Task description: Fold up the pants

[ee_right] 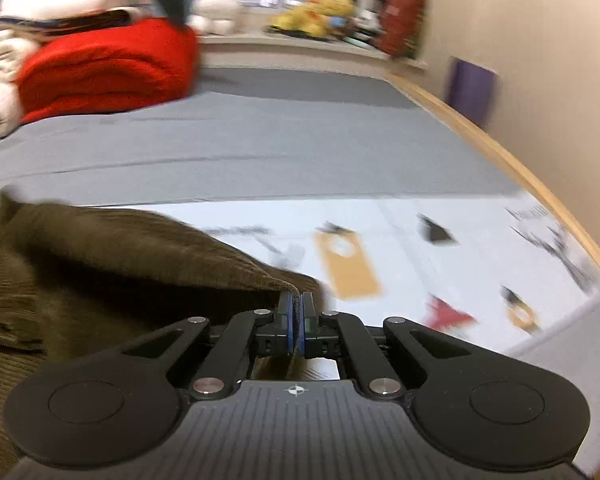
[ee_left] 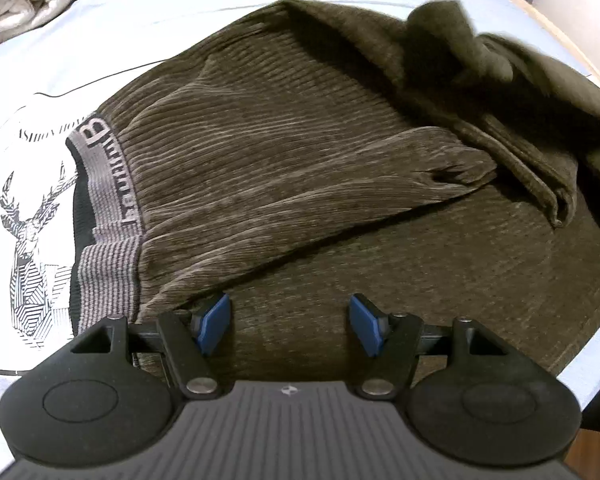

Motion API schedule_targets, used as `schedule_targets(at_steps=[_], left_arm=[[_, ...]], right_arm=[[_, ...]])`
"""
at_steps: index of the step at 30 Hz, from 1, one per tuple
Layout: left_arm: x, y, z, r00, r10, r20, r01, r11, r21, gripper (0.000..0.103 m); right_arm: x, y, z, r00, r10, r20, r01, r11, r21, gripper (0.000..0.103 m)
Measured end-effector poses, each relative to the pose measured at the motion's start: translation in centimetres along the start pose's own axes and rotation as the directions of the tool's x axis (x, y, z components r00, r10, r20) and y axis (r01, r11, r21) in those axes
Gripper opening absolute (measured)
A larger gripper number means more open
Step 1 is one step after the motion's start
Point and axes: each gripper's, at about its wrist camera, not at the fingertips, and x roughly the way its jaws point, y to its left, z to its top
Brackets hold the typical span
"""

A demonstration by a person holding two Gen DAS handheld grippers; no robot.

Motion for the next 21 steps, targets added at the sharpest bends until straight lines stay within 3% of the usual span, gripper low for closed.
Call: schedule_targets(at_steps=[4,6,7,9,10,12,13,14,16,21], left_arm=[[-0.2,-1.0,0.1,1.000,-0.003,0.005,0.003,1.000,0.016,0.071],[-0.1,-1.5,0.1,1.000,-0.001,0.004,0.001,1.000,0.030,0.071],[0.0,-1.6,0.1,1.000,0.000,0.003,0.000,0.999,0.036,0.071],[0.1,-1.9,0.0,1.000,0.004,-0.001,-0.004,0.999,0.045,0.071],[0.2,-2.0,0.0,1.000,0.005,-0.003,-0.005,0.999,0.046,0.072],[0.4,-2.2,0.0,1.000,0.007,-0.005,-0.007,0.999,0.049,0.072],[0.5,-2.2,0.0,1.000,0.008,-0.006,-0.008,0.999,0.049,0.072],[0.6,-2.2,0.0,1.000,0.009,-0.006,-0.008,0.999,0.050,0.072],[0.6,-2.2,0.1,1.000,0.011,-0.007,-0.011,0.999,0.050,0.072],[0.8,-2.2,0.4,1.000,0.011,-0.008,-0.010,0.999,0.044,0.073]], right_arm=[[0.0,-5.3,-2.5,0.987,-0.065,-0.150,0.074,0.996,0.056,0.001],[0.7,-7.4,-4.3,0.956,-0.084,-0.281,0.106,0.992,0.062,0.001],[1.2,-8.1,-5.4,0.930,-0.080,-0.358,0.110,0.992,0.064,0.002],[1.6,-8.7,-7.1,0.896,-0.053,-0.441,0.090,0.994,0.063,0.002],[1.3,-9.2,-7.4,0.900,-0.044,-0.434,0.080,0.995,0.064,0.003],[0.3,-9.7,-6.6,0.928,-0.030,-0.372,0.066,0.994,0.087,0.005],[-0.5,-10.2,-6.1,0.947,-0.021,-0.319,0.060,0.992,0.115,0.011],[-1.0,-10.6,-5.7,0.959,-0.015,-0.281,0.057,0.988,0.142,0.022],[-1.9,-11.4,-4.6,0.980,-0.041,-0.197,0.079,0.978,0.194,0.033],[-2.4,-12.5,-2.7,0.993,-0.101,-0.055,0.112,0.962,0.248,0.037]])
